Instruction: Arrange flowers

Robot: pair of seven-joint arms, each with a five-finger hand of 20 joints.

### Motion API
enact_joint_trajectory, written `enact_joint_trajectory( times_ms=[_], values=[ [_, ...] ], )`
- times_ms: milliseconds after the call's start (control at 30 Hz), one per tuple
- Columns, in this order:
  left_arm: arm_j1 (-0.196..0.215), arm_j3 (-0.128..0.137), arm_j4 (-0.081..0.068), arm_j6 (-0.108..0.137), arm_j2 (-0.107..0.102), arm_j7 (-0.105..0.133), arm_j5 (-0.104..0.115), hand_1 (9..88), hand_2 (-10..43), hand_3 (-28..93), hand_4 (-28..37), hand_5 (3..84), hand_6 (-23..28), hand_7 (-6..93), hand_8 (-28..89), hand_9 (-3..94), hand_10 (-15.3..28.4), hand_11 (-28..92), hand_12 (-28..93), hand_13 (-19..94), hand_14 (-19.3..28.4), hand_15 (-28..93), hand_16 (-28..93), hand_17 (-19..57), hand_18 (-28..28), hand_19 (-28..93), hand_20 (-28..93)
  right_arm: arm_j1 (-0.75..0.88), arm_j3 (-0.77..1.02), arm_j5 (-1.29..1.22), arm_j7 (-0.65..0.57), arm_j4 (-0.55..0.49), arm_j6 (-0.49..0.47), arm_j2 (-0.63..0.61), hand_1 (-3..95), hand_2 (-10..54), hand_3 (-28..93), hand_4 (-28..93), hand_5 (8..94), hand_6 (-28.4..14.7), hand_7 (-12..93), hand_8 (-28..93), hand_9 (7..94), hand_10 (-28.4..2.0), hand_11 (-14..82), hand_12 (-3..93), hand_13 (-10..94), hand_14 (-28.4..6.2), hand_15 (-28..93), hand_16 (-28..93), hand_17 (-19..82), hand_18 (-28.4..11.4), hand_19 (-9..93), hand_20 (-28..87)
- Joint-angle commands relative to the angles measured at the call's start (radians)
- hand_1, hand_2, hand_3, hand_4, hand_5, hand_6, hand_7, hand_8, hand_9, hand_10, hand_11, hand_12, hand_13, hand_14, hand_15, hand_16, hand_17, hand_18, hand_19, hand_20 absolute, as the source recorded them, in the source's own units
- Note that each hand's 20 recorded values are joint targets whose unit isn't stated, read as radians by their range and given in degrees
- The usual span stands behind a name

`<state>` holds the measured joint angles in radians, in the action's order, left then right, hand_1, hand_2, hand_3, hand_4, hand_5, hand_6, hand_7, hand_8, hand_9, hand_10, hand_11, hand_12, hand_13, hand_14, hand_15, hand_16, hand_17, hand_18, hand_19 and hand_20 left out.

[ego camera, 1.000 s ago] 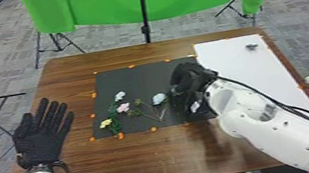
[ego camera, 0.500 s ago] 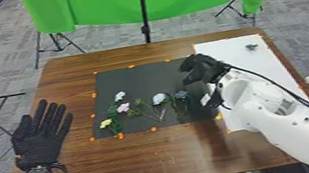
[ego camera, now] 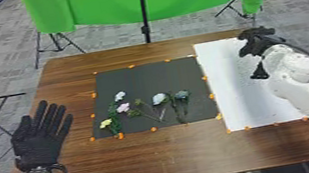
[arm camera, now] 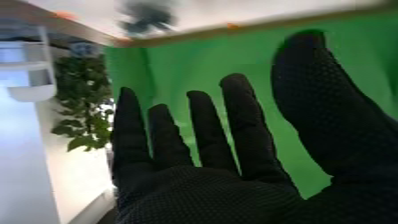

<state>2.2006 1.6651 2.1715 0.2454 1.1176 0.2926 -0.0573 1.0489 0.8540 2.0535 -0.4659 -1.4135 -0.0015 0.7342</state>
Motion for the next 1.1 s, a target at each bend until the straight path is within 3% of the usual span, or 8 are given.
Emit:
enact_joint_trajectory(
  times_ms=[33, 267, 333, 500, 533, 667, 800, 1100],
  values=[
    [-0.008, -0.019, -0.012, 0.015, -0.007, -0.012, 0.005, 27.7, 13.3, 80, -27.9, 42.4, 8.7, 9.4, -8, 33.6, 13.8, 16, 11, 27, 12.9, 28, -4, -4.2, 12.5, 25, 15, -0.118, -0.073, -0.003, 0.013, 0.152, -0.152, 0.070, 44.0, -9.5, 83, -28, 33.2, -0.8, 17, -13, 24.9, -11.2, 7.2, 8.0, 18, -15.3, -1, 21, 5, -15.6, 42, 11],
    [0.000, -0.016, -0.011, 0.022, -0.007, -0.015, 0.008, 27.6, 13.4, 80, -27.8, 42.4, 8.7, 9.3, -8, 33.5, 13.6, 16, 11, 26, 12.9, 28, -4, -4.2, 12.4, 25, 15, -0.132, -0.062, -0.053, -0.010, 0.207, -0.166, 0.083, 46.7, -9.5, 81, -28, 31.3, -0.5, 18, -14, 23.8, -11.0, 9.5, 6.6, 24, -14.2, 1, 22, 11, -18.2, 43, 10],
    [0.007, -0.012, -0.009, 0.022, -0.006, -0.014, 0.010, 27.7, 13.4, 80, -27.7, 42.4, 8.7, 9.2, -8, 33.4, 13.6, 16, 11, 26, 12.9, 28, -4, -4.2, 12.4, 25, 15, -0.118, -0.060, -0.066, -0.010, 0.207, -0.147, 0.076, 47.9, -9.5, 81, -28, 35.5, -0.9, 19, -15, 29.8, -10.8, 11.4, 6.7, 31, -13.2, 5, 22, 14, -18.3, 45, 11],
    [0.010, -0.014, -0.008, 0.019, -0.005, -0.011, 0.008, 27.7, 13.4, 80, -27.8, 42.4, 8.7, 9.3, -8, 33.4, 13.6, 17, 11, 26, 12.9, 28, -4, -4.2, 12.4, 25, 15, -0.084, -0.045, -0.052, -0.035, 0.211, -0.144, 0.080, 57.7, -9.5, 76, -28, 56.6, 1.1, 20, -15, 60.4, -9.7, 17.1, 13.7, 57, -5.9, 23, 23, 24, -13.0, 57, 18],
    [0.009, -0.022, -0.009, 0.020, -0.020, -0.001, 0.019, 27.7, 13.4, 80, -27.9, 42.4, 8.7, 9.4, -8, 33.4, 13.6, 17, 11, 26, 12.9, 28, -4, -4.2, 12.4, 25, 15, -0.072, -0.042, -0.049, -0.043, 0.206, -0.140, 0.080, 59.6, -9.5, 72, -28, 58.1, 1.4, 20, -15, 62.9, -9.6, 18.4, 15.4, 59, -5.2, 23, 28, 24, -12.8, 58, 19],
    [-0.001, -0.021, -0.011, 0.019, -0.010, -0.011, 0.014, 27.7, 13.5, 81, -27.8, 42.4, 8.7, 9.4, -8, 33.5, 13.6, 17, 11, 26, 13.0, 28, -4, -4.3, 12.4, 25, 15, -0.042, -0.036, 0.002, 0.040, 0.181, -0.098, 0.058, 65.5, -9.5, 64, -28, 64.5, 2.0, 23, -10, 73.7, -8.2, 8.7, 31.6, 65, -3.4, 22, 38, 27, -13.0, 60, 25],
    [0.001, -0.017, -0.008, 0.016, -0.012, -0.012, 0.011, 27.7, 13.5, 81, -27.8, 42.4, 8.7, 9.5, -8, 33.5, 13.6, 17, 11, 27, 13.0, 28, -4, -4.3, 12.4, 25, 15, -0.008, -0.023, 0.004, 0.111, 0.075, 0.029, 0.024, 66.4, -9.5, 65, -28, 73.1, 2.9, 31, -4, 83.7, -7.6, 8.7, 38.5, 73, -3.9, 22, 44, 31, -12.4, 60, 29],
    [0.016, -0.011, -0.001, 0.025, 0.001, -0.012, 0.002, 27.7, 13.5, 80, -27.8, 42.5, 8.8, 9.5, -8, 33.6, 13.7, 17, 11, 26, 13.0, 28, -4, -4.3, 12.4, 25, 15, 0.190, 0.082, 0.007, 0.245, -0.317, 0.014, -0.031, 66.1, -9.5, 66, -28, 73.4, 2.6, 30, -3, 83.6, -7.8, 8.1, 38.8, 73, -3.8, 20, 46, 31, -11.9, 60, 31]
  ],
)
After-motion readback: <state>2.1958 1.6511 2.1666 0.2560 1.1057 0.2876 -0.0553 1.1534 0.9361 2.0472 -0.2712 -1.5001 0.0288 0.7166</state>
